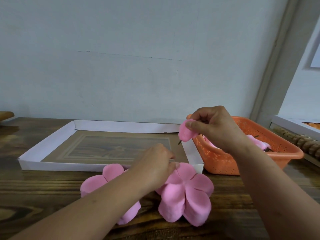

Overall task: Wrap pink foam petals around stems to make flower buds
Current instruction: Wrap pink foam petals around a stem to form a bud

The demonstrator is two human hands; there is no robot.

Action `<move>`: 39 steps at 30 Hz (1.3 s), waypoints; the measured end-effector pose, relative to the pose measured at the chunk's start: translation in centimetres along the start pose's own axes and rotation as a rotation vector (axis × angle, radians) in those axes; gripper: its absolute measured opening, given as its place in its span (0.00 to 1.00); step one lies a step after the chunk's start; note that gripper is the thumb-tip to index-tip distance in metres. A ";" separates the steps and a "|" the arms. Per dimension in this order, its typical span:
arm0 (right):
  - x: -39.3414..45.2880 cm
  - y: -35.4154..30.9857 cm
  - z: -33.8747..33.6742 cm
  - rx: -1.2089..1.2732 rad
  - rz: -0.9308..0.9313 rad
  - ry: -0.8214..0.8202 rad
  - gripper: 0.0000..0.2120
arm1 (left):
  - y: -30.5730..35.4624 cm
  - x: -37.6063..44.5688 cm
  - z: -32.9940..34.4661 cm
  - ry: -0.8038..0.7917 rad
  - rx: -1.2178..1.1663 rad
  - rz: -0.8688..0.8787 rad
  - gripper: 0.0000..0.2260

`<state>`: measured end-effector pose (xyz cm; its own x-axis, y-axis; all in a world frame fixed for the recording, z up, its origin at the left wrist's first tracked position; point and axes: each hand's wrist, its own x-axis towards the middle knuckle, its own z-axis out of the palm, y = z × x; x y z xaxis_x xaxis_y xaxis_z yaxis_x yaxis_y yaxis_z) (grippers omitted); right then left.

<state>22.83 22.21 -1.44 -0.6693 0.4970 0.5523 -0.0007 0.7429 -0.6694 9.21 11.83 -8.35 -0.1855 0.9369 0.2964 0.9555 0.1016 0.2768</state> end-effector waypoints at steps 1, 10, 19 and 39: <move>0.0 0.0 0.0 0.002 -0.001 -0.003 0.08 | 0.3 0.3 0.1 -0.029 0.015 -0.013 0.16; 0.1 0.4 -0.3 0.019 -0.025 0.022 0.09 | 2.6 1.5 0.0 -0.107 0.003 0.082 0.06; 0.0 0.3 -0.5 0.041 -0.020 0.028 0.11 | 2.7 1.1 0.2 0.030 0.075 0.148 0.06; -0.3 -1.2 -1.3 0.045 -0.022 0.119 0.06 | 0.8 0.7 -2.6 -0.004 -0.724 -0.213 0.08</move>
<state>24.01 21.79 -0.12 -0.5759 0.5323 0.6205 -0.0497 0.7348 -0.6765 9.27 11.73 -5.55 -0.3475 0.9228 0.1665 0.5092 0.0366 0.8599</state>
